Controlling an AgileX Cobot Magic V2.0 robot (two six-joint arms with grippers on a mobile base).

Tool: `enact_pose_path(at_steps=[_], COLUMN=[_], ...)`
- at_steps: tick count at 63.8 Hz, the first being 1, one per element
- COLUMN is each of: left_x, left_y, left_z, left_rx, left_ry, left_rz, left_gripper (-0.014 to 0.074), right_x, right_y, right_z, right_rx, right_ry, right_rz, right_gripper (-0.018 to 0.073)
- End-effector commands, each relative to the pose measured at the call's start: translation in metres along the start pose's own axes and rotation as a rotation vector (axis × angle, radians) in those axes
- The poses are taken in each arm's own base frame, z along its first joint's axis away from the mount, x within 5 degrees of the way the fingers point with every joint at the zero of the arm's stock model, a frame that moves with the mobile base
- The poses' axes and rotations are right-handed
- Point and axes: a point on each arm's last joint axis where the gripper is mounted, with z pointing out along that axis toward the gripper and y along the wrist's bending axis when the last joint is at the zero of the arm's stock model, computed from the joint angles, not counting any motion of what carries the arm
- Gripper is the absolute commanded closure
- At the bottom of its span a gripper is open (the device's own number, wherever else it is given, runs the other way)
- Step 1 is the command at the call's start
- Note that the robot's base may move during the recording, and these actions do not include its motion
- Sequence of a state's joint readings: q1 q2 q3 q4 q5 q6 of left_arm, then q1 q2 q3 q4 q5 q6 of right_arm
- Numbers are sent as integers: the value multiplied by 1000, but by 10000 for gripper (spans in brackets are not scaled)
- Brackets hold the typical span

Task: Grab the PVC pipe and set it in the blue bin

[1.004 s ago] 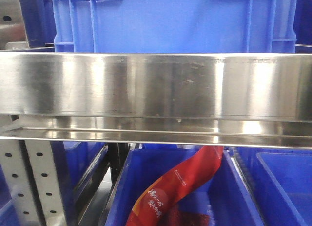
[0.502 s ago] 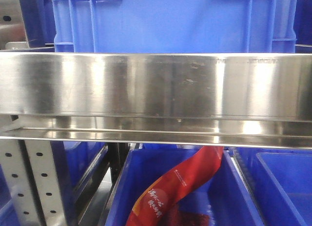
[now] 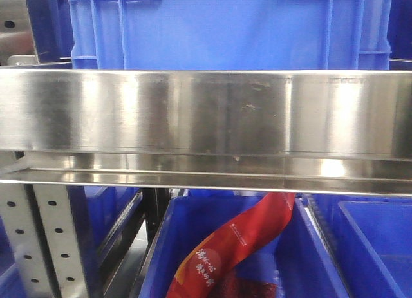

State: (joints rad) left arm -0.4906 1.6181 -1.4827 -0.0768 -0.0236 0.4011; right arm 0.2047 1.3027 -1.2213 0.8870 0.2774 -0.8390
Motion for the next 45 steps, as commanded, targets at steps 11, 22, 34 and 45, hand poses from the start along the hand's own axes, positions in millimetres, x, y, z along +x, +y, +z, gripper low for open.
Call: enact_pose_path(at_steps=[11, 22, 34, 45], left_x=[-6, -5, -5, -9], left_y=[1, 1, 1, 2], left_z=[-2, -2, -2, -6], left_rx=[-6, -3, -2, -4], left_ry=[-23, -16, -14, -20], left_rz=[-6, -6, -6, -6], left_gripper=[351, 351, 351, 392], right_x=[6, 10, 6, -6], right_y=[2, 1, 1, 4], right_z=[33, 44, 40, 26], right_rx=[-19, -37, -26, -29], right_ry=[34, 57, 36, -4], right_rz=[-6, 22, 21, 11], right_gripper=[510, 323, 321, 502])
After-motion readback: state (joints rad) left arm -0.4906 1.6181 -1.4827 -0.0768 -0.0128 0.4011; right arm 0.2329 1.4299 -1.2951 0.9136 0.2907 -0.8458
